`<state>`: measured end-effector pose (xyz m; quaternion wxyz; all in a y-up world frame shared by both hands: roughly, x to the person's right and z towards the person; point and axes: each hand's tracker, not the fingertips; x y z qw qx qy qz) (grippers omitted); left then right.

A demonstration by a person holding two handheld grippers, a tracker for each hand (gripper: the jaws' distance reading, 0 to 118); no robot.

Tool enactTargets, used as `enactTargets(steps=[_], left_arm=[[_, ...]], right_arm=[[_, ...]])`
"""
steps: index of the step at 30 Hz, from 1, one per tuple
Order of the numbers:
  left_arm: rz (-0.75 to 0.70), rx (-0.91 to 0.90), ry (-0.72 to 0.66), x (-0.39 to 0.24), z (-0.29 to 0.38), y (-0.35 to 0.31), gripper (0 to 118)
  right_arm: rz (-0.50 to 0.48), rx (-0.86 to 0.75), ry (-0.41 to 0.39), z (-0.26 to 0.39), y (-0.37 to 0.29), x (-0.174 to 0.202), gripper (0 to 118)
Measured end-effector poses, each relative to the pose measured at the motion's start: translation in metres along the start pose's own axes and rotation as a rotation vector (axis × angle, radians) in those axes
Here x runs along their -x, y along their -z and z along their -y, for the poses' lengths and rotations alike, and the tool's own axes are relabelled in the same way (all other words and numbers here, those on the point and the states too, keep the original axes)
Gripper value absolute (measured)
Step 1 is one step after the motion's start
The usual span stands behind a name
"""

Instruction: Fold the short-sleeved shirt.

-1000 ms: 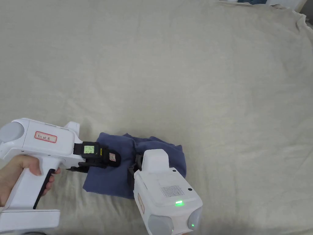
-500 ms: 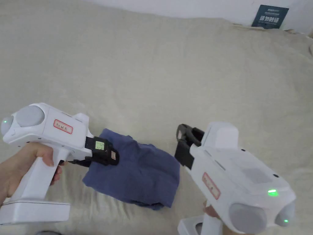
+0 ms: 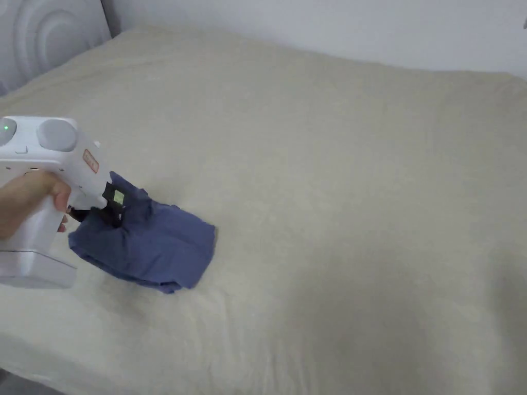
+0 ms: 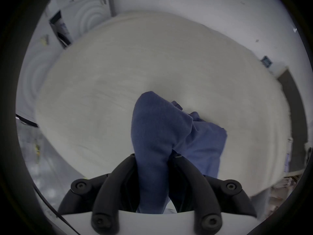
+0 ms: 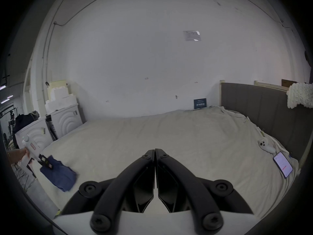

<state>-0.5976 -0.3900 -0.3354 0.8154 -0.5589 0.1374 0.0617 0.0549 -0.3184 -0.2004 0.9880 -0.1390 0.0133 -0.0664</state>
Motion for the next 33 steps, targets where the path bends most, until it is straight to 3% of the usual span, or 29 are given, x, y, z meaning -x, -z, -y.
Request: enactTargets(steps=[3,5,7,9,11,14,21,25,33], left_arm=[[-0.123,-0.06,-0.071,0.033,-0.01,0.015,24],[-0.207,-0.104,-0.134,0.046,-0.01,0.025,45],[-0.28,-0.164,-0.142,0.057,-0.005,0.029,50],[-0.341,-0.206,-0.131,0.062,-0.001,0.026,90],[-0.386,-0.274,-0.145,0.066,0.001,0.012,116],[-0.418,-0.43,-0.18,0.062,0.002,-0.02,117],[-0.226,-0.798,-0.094,-0.014,0.008,-0.11,116],[-0.113,-0.968,-0.026,-0.085,0.023,-0.151,116],[0.112,-1.055,0.131,-0.219,0.07,-0.173,116]], right_arm=[[0.042,0.03,0.053,0.004,0.007,-0.003,0],[0.044,0.051,0.081,0.006,0.014,0.0,0],[0.048,0.057,0.105,0.007,0.019,0.003,0],[0.049,0.05,0.112,0.006,0.023,0.006,0],[0.045,0.045,0.118,0.003,0.024,0.009,0],[0.026,0.03,0.125,-0.002,0.02,0.009,0],[0.013,-0.009,0.063,-0.018,-0.003,-0.007,0],[0.028,-0.042,-0.033,-0.03,-0.014,-0.022,0],[0.032,-0.087,-0.11,-0.05,-0.028,-0.046,0]])
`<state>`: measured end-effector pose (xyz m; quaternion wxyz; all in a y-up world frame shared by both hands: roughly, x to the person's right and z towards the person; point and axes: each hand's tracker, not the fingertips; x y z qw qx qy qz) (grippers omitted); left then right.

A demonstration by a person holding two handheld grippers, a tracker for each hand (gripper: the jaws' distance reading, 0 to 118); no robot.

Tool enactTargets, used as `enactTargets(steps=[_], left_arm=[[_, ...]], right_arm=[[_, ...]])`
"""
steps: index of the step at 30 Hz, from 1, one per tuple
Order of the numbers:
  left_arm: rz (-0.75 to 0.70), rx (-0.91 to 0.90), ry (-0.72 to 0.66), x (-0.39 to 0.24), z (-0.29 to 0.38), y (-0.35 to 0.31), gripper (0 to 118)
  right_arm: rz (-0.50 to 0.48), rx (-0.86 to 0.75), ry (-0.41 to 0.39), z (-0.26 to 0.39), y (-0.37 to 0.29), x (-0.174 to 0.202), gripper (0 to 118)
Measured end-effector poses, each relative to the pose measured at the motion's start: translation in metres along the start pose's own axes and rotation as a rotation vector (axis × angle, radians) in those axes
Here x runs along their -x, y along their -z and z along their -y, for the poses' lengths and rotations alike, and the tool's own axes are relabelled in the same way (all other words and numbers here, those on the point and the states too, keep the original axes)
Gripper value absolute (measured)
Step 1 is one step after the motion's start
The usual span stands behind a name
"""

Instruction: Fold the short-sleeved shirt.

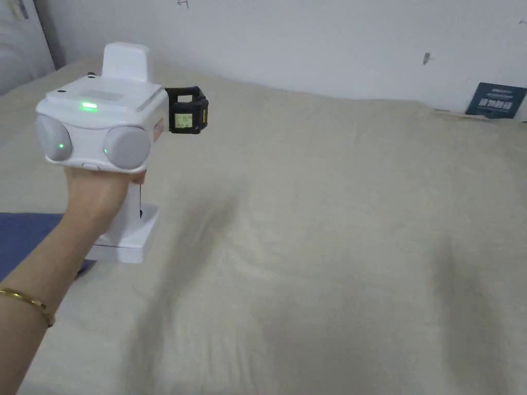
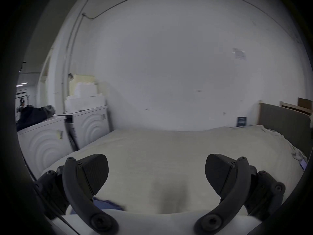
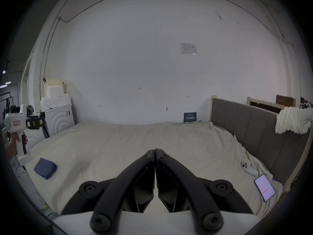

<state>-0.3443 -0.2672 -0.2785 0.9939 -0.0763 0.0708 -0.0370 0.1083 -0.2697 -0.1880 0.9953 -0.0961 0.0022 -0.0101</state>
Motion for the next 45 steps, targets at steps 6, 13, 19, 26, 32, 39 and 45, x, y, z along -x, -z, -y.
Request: enactTargets(steps=[6,13,19,26,32,39,45], left_arm=[[0.093,-0.022,-0.02,-0.073,0.02,-0.028,110],[0.151,-0.05,0.01,-0.116,0.046,-0.056,36],[0.173,-0.051,-0.014,-0.129,0.064,-0.074,0],[0.146,-0.004,-0.045,-0.124,0.082,-0.079,0],[0.139,0.011,-0.043,-0.123,0.093,-0.083,0],[0.136,0.026,-0.046,-0.119,0.104,-0.09,0],[0.142,0.035,-0.06,-0.117,0.11,-0.093,0]], right_arm=[[0.02,-0.043,0.022,0.002,0.0,-0.011,0],[0.038,-0.065,-0.005,0.02,-0.009,-0.017,0],[0.052,-0.054,0.027,0.038,-0.016,-0.027,0],[0.066,-0.049,0.024,0.066,-0.024,-0.02,0],[0.062,-0.002,0.03,0.085,-0.025,-0.016,0],[0.065,0.028,0.031,0.097,-0.027,-0.015,0],[0.061,0.039,0.037,0.1,-0.029,-0.014,0]])
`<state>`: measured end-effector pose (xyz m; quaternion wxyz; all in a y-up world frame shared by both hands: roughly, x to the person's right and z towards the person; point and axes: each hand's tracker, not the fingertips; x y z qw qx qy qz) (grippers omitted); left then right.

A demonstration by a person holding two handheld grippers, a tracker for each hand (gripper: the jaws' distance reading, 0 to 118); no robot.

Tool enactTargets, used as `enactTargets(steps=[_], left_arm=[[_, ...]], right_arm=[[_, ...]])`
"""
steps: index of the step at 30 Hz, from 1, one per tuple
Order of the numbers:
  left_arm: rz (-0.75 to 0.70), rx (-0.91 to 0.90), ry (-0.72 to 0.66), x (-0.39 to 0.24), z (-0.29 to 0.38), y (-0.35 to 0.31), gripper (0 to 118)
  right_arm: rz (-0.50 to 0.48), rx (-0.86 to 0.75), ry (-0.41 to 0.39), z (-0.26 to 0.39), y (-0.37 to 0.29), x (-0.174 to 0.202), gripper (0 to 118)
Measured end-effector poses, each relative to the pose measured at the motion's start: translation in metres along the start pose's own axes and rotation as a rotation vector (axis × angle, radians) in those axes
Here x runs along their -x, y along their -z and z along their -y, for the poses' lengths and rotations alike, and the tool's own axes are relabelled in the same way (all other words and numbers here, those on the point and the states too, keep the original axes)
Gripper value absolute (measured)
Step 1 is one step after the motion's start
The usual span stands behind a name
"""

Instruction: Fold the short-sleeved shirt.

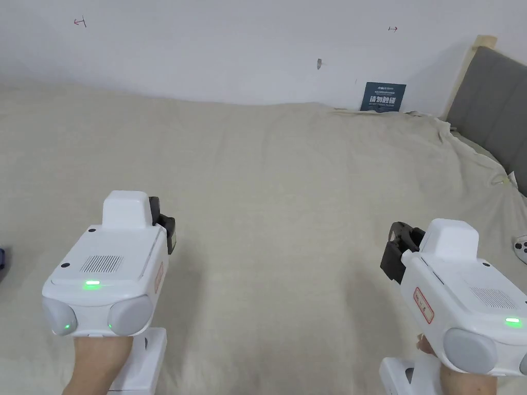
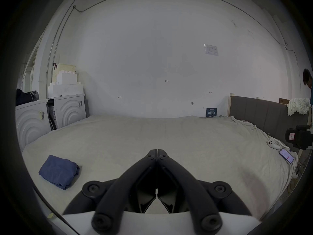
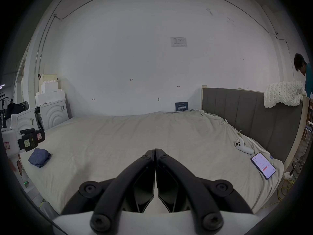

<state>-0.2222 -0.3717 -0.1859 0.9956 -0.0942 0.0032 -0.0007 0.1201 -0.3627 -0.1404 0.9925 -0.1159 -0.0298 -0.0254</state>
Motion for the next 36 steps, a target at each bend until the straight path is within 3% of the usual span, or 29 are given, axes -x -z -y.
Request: enactTargets(steps=[36], left_arm=[[0.021,0.019,0.016,-0.0077,0.0082,-0.0014,0]], right_arm=[[-0.018,-0.004,0.024,-0.0004,-0.0036,0.002,0]])
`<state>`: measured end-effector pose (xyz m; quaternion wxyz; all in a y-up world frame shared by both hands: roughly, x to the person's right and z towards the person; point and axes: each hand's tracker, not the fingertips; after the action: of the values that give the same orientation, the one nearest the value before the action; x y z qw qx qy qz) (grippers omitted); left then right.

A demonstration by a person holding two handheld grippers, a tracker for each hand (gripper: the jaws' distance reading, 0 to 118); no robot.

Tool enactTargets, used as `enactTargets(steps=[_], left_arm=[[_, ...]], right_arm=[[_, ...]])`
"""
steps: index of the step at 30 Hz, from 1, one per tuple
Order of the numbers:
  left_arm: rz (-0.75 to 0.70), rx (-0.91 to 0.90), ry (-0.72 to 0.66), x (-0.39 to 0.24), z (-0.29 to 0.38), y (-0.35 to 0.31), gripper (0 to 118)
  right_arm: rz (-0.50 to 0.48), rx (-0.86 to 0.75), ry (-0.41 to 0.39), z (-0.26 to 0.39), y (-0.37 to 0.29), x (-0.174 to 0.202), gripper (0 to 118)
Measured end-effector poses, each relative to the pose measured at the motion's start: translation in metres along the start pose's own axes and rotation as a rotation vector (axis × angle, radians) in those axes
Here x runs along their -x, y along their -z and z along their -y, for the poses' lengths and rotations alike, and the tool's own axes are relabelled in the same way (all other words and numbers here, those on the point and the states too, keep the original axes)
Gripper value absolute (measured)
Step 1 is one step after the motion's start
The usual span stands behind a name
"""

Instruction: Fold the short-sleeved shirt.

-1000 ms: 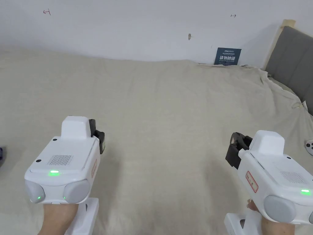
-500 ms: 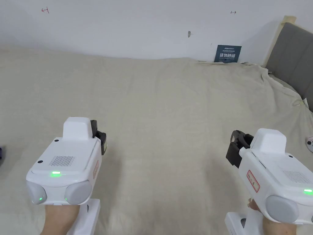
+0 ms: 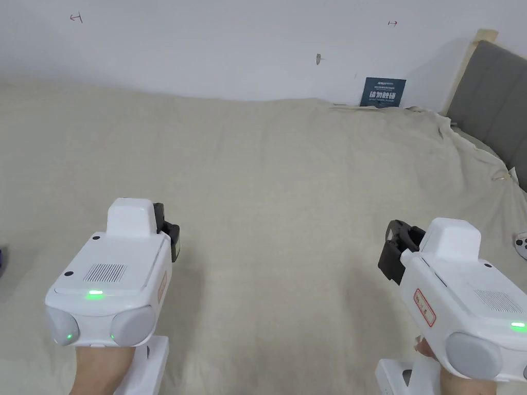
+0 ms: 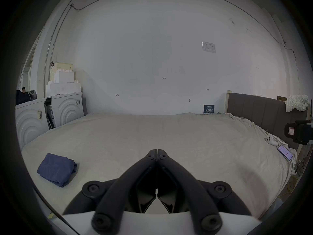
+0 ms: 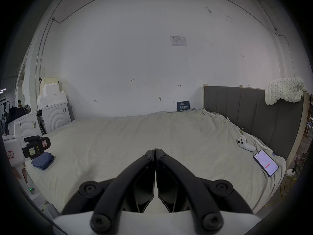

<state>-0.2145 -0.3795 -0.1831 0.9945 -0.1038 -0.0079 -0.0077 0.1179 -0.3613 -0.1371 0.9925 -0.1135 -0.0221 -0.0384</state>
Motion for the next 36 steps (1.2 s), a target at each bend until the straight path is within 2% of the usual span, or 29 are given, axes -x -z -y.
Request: enactTargets(steps=[36], left_arm=[[0.021,-0.018,0.015,-0.0104,-0.0073,-0.0004,0]], right_arm=[[0.008,-0.012,0.001,-0.0024,-0.0047,-0.0039,0]])
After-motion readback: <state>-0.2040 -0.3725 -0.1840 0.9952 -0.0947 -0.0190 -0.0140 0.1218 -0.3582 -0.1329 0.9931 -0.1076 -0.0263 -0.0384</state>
